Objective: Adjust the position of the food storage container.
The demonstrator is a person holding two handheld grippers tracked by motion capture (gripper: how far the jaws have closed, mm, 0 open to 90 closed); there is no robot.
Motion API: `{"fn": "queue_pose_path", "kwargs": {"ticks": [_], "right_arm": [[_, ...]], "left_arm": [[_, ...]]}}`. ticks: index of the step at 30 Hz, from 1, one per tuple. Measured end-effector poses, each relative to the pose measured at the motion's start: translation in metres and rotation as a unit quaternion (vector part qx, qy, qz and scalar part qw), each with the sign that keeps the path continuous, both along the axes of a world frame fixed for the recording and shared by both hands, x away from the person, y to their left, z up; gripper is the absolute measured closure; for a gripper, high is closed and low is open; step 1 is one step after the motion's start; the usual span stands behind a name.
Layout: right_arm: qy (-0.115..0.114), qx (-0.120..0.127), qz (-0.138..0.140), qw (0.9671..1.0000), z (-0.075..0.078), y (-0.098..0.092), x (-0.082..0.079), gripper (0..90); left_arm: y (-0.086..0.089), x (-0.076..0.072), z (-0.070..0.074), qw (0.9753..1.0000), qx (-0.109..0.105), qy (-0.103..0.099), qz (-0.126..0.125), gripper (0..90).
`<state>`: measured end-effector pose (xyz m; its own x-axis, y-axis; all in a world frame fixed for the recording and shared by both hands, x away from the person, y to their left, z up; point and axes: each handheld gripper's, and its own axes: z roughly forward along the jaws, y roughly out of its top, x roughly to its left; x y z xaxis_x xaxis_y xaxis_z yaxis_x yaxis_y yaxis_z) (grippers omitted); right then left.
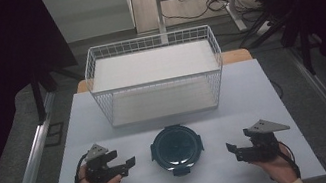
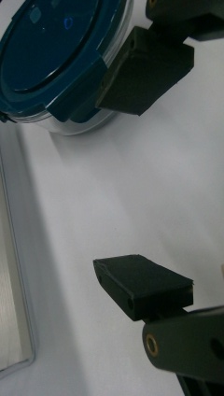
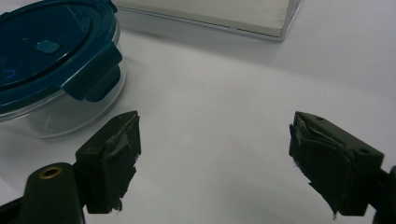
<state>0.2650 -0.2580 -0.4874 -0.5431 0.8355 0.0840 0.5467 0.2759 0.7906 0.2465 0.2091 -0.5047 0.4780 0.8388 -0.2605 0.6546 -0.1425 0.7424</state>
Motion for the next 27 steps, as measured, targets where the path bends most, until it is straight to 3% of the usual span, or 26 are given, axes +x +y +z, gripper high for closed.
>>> {"fn": "queue_pose_path", "kwargs": {"ticks": [8,18,27], "right_arm": [[0.004,0.003,-0.004,1.0000,0.004,-0.005,0.001,19.7],[0.010,0.009,-0.013,0.9998,0.006,-0.008,0.001,21.2],[0.011,0.012,-0.015,0.9997,0.008,-0.010,0.001,24.0]], "left_arm": [[0.003,-0.005,0.003,1.0000,0.000,-0.007,0.002,20.0],[0.001,-0.005,0.001,1.0000,0.004,-0.002,-0.009,20.0],[0.004,-0.004,0.001,1.0000,0.002,0.002,-0.001,20.1]]}}
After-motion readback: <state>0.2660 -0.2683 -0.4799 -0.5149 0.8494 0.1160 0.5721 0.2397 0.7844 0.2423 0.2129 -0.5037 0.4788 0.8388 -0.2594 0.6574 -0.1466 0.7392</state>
